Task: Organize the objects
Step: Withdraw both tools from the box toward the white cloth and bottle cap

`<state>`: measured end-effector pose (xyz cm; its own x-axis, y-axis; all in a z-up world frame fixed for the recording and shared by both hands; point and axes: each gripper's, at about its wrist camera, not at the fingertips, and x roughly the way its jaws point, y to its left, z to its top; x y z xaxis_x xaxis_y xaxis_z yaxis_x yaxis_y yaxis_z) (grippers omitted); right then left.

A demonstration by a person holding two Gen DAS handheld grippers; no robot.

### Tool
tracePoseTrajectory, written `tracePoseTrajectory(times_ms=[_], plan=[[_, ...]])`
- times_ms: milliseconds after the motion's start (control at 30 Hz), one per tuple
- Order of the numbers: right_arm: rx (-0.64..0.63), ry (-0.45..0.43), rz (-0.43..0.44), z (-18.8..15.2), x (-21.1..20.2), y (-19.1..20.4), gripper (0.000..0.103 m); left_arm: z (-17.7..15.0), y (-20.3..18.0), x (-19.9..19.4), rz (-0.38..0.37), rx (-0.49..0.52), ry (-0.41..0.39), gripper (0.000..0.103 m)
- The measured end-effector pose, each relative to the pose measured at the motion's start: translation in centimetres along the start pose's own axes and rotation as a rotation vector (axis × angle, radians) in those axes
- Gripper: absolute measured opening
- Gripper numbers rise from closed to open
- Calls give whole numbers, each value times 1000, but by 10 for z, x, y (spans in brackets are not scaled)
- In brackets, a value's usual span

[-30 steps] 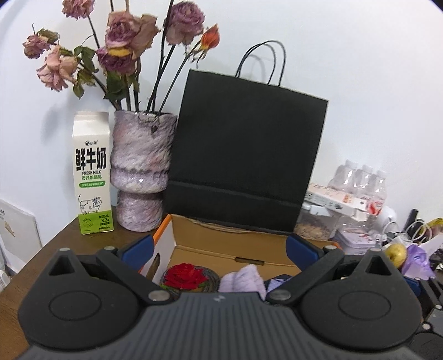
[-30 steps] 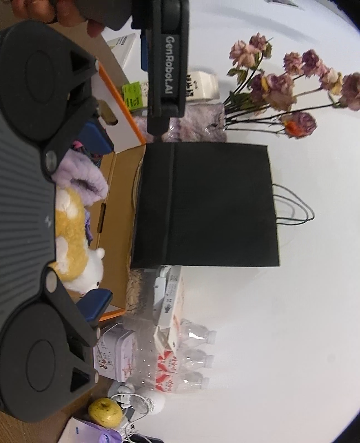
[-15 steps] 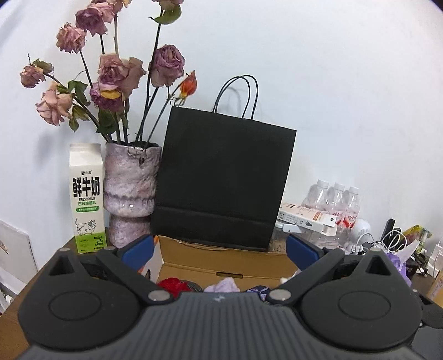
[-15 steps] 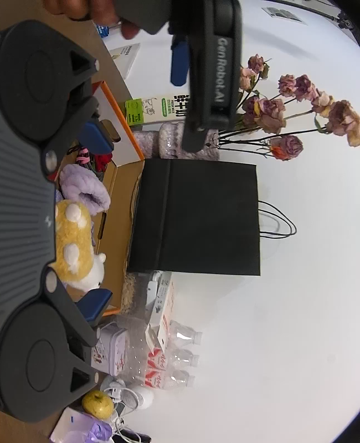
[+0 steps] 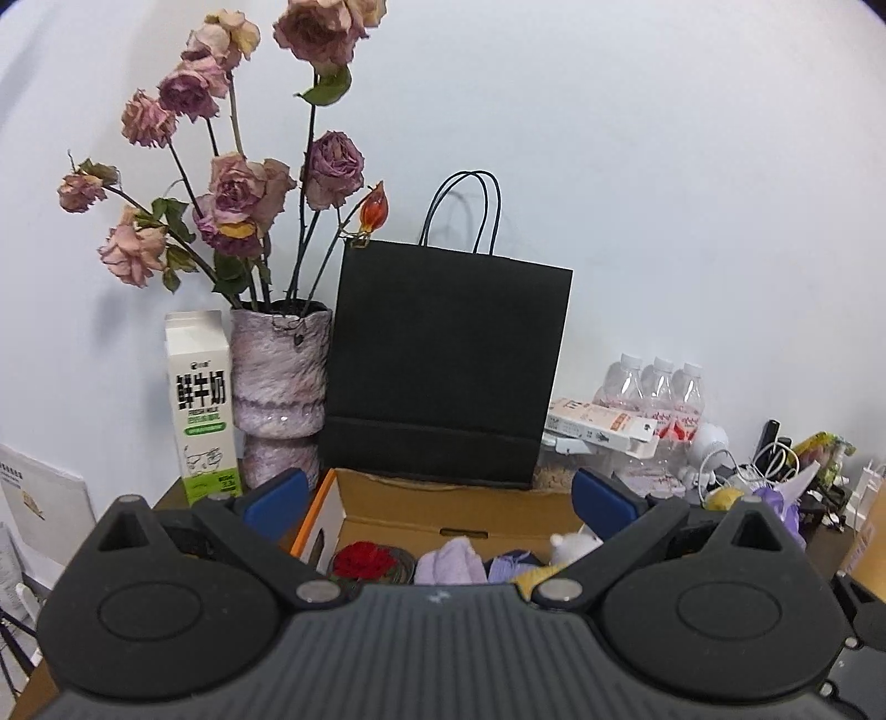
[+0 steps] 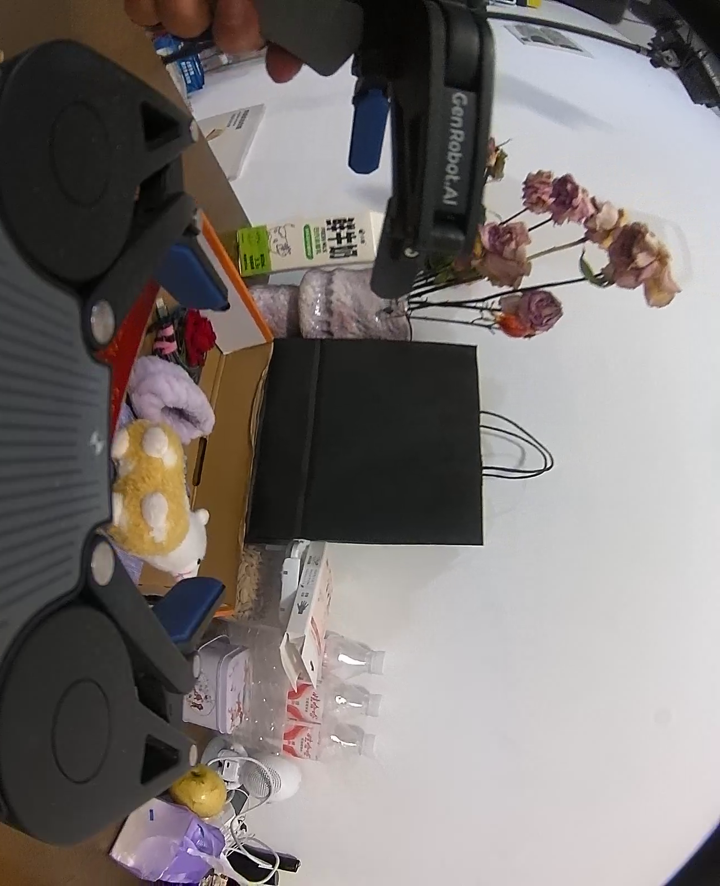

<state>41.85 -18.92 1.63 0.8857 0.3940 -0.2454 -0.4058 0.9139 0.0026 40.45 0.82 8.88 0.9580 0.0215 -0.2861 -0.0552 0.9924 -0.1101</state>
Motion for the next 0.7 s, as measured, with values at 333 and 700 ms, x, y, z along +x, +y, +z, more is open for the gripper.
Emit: tracePoseTrajectory(times_ms=[333, 700], plan=[[0, 5, 27, -10, -53, 21, 103, -15, 14, -57, 8, 32, 23, 103], [-3, 33, 1, -25, -94, 44, 103, -36, 33, -107, 16, 57, 33, 103]])
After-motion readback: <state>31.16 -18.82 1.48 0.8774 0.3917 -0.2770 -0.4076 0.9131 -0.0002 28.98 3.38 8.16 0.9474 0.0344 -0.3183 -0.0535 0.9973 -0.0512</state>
